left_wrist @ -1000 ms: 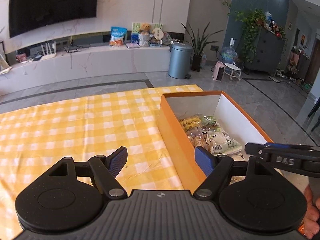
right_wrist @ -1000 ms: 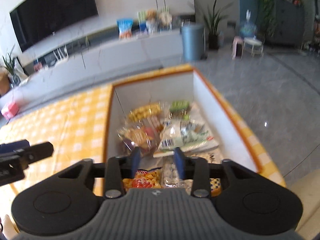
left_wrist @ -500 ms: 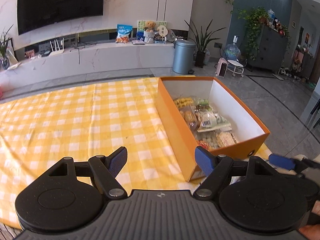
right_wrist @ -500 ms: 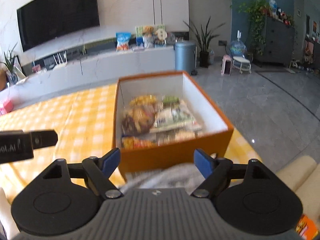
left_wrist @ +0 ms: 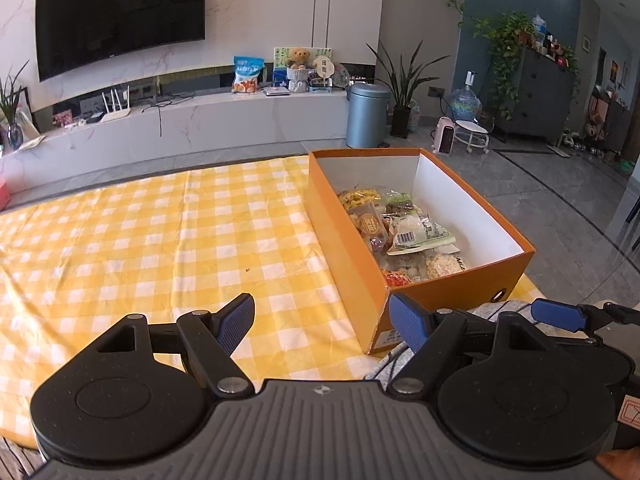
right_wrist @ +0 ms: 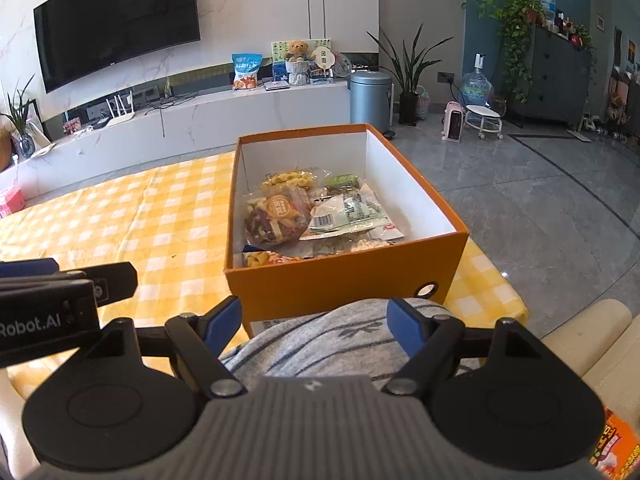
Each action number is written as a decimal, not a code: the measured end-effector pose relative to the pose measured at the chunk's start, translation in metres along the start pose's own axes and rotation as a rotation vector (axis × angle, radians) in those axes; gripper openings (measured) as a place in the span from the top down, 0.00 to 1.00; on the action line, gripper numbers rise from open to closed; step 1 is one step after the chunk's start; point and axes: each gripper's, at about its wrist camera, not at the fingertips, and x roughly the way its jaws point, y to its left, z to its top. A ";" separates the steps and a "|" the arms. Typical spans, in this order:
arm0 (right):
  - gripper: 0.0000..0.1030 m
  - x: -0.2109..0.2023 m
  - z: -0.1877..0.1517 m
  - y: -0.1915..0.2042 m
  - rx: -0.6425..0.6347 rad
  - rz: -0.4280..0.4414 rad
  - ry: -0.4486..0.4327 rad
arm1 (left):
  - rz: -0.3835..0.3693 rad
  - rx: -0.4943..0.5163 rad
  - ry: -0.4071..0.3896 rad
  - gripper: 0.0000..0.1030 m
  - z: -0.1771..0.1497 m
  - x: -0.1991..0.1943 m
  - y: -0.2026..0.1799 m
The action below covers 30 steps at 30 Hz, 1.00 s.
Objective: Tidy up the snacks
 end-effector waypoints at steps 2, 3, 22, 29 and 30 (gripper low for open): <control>0.25 0.000 0.000 -0.002 0.003 0.002 0.004 | -0.014 -0.019 0.006 0.12 -0.001 0.000 0.001; 0.25 0.000 0.001 -0.004 0.007 0.004 0.007 | -0.012 -0.019 0.006 0.12 -0.001 0.000 0.000; 0.38 -0.015 0.013 -0.049 0.227 -0.009 -0.043 | -0.099 0.158 0.197 0.13 -0.037 0.019 -0.045; 0.38 -0.017 0.007 -0.058 0.181 -0.056 -0.032 | -0.045 0.136 0.098 0.13 -0.025 0.004 -0.045; 0.38 -0.016 0.006 -0.058 0.177 -0.058 -0.030 | -0.032 0.130 0.084 0.13 -0.023 0.002 -0.043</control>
